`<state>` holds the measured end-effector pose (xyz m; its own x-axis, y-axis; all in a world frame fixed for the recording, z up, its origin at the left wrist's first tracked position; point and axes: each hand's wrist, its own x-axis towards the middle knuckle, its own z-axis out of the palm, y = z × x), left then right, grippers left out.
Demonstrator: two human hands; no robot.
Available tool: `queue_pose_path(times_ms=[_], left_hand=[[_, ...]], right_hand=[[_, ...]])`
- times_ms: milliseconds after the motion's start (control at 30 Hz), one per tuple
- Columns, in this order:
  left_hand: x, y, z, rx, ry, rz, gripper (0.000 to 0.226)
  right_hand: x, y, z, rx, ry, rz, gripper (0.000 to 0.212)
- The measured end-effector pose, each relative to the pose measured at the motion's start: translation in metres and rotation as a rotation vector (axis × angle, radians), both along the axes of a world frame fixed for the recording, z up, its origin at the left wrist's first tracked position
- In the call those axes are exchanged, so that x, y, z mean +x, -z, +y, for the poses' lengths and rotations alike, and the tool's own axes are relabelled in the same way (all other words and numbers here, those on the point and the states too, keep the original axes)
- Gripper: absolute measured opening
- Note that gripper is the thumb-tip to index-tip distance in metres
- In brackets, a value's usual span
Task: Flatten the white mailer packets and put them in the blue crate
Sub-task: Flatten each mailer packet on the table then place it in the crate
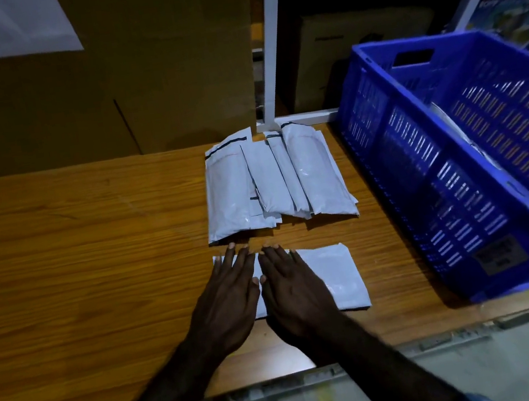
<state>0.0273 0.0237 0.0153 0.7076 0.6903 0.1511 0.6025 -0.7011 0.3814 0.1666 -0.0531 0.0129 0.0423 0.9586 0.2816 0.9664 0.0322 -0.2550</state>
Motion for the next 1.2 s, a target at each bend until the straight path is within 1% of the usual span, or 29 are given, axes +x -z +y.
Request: queue_pose_path(times_ms=[67,133,233,433,533,633,733,833,933,1200], left_hand=[[-0.002,0.002,-0.001,-0.015,0.014,0.016,0.075],[-0.002,0.002,-0.003,0.019,0.007,0.063,0.069],[-0.002,0.0,-0.004,0.003,-0.015,0.117,0.067],[-0.002,-0.002,-0.002,-0.004,0.006,0.116,0.067],[0.0,-0.004,-0.002,0.003,-0.005,0.087,0.072],[0.004,-0.01,-0.001,0.025,-0.013,0.084,0.072],[0.017,-0.016,-0.008,0.014,-0.031,0.065,0.068],[0.031,-0.016,-0.017,0.01,-0.056,0.121,0.068],[0.036,-0.008,-0.021,0.04,-0.088,0.186,0.064],[0.037,0.002,-0.023,0.074,-0.116,0.24,0.064]], right_hand=[[-0.001,0.007,-0.002,0.007,-0.02,-0.04,0.05],[0.0,0.009,-0.004,0.028,-0.02,-0.058,0.048],[-0.001,0.011,-0.004,0.065,-0.007,-0.052,0.047],[0.0,0.011,-0.001,-0.004,-0.016,-0.046,0.05],[0.004,0.001,-0.002,-0.017,-0.033,-0.04,0.051],[0.023,-0.005,-0.004,-0.043,0.062,-0.064,0.051],[0.036,-0.005,-0.009,-0.161,0.13,-0.078,0.06],[0.034,-0.004,-0.014,-0.197,0.169,-0.069,0.065],[0.031,-0.002,-0.015,-0.218,0.206,-0.106,0.061],[0.031,-0.001,-0.016,-0.218,0.209,-0.117,0.057]])
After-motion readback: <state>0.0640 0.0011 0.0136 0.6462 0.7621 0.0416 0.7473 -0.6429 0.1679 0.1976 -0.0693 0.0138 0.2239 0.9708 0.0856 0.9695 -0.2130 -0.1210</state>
